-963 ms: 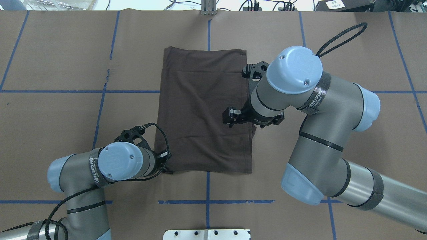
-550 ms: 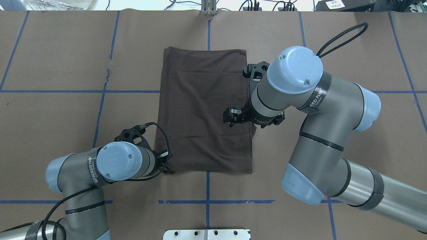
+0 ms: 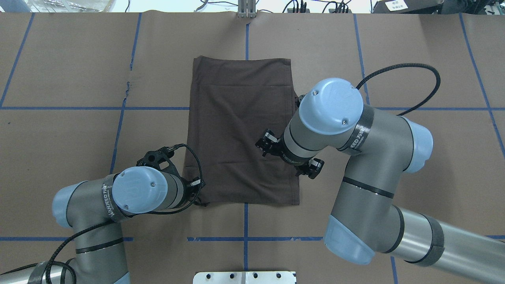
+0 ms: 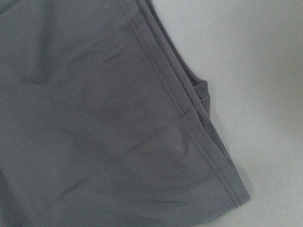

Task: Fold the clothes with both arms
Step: 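Grasp the shirt's near edge with both grippers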

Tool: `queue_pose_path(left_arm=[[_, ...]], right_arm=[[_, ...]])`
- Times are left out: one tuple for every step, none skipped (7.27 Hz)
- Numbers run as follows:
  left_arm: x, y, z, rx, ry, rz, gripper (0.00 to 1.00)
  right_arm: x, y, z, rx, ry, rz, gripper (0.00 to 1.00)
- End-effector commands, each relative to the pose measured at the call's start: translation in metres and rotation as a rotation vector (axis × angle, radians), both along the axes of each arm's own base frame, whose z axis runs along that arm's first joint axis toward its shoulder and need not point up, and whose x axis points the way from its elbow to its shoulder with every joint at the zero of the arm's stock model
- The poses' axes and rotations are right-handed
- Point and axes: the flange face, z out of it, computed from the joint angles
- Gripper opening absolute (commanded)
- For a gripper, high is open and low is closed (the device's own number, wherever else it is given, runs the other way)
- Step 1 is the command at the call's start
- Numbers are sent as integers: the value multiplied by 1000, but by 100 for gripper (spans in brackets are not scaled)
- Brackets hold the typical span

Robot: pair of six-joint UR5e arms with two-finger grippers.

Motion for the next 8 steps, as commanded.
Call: queue_pose_path(left_arm=[[-3,-4,-4,3,7,-5,0],[-7,-5,-7,4,6,-8,0],[-14,-3,-16,33,-5,17,0],[-23,-5,-24,45,-6,18,0],[-24,-5,-28,46,-4,18,0],[-24,-5,-28,46,-4,17,0],[-24,-5,-28,46,-4,18,0],[-24,-5,-29,46,-2,18,0]], right_arm=[[-35,18,13,-165,46,175,100],[-47,21,23,-179,73,198,100],[-61,26,33,-163,104,210,100],[-77,26,42,-162,84,223,100],[-93,23,54,-175,64,234,100],[-98,29,57,-177,69,225,100],[-103,34,61,-178,82,217,100],[-107,37,65,-184,94,214,100]])
